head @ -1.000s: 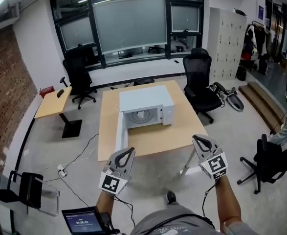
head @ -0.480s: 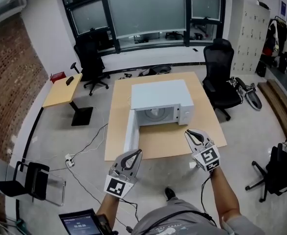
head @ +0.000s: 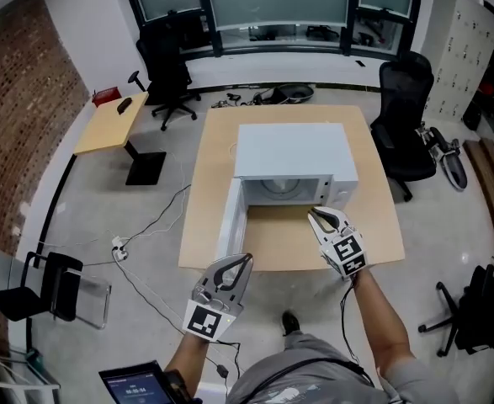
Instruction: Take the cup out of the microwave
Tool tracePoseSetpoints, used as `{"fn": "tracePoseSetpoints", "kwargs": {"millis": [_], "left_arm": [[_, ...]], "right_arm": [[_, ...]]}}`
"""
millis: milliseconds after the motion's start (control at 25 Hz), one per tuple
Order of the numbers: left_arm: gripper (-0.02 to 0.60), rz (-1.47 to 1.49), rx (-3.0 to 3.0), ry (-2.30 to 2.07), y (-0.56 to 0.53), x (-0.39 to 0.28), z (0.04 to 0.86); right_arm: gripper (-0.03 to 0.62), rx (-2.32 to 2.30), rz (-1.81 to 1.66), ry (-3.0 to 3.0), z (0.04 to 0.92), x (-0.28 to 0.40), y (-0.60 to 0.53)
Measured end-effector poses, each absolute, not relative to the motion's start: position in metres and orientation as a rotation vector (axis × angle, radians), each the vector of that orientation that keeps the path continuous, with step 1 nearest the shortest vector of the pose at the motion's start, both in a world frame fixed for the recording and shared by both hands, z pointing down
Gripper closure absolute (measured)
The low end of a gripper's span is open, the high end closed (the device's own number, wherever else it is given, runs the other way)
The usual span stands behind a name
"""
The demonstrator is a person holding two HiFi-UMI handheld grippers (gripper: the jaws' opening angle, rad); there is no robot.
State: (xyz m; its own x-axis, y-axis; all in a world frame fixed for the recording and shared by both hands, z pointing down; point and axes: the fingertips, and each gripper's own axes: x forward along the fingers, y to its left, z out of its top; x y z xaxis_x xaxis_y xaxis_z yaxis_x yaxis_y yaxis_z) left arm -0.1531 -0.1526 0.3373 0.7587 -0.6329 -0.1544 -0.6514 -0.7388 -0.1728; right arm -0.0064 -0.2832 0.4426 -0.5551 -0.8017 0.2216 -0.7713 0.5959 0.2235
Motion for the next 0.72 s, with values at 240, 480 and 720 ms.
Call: {"fn": "tracePoseSetpoints", "kwargs": {"millis": [240, 480, 720], "left_arm": [[0.555, 0.09, -2.766, 1.093, -0.187, -0.156, 0.359], [0.555, -0.069, -2.755, 1.112, -0.208, -0.157, 0.381], [0.555, -0.035, -2.798, 1.226, -0.23, -0.16, 0.395]], "right_arm": [[0.542, 1.221, -0.075, -2.536, 0.485, -0.025, -0.341], [0.511, 1.19, 0.018, -2.528, 0.529, -0.038, -0.388], [0.511, 1.206, 0.115, -2.491, 0.582, -0.036, -0.437]]}}
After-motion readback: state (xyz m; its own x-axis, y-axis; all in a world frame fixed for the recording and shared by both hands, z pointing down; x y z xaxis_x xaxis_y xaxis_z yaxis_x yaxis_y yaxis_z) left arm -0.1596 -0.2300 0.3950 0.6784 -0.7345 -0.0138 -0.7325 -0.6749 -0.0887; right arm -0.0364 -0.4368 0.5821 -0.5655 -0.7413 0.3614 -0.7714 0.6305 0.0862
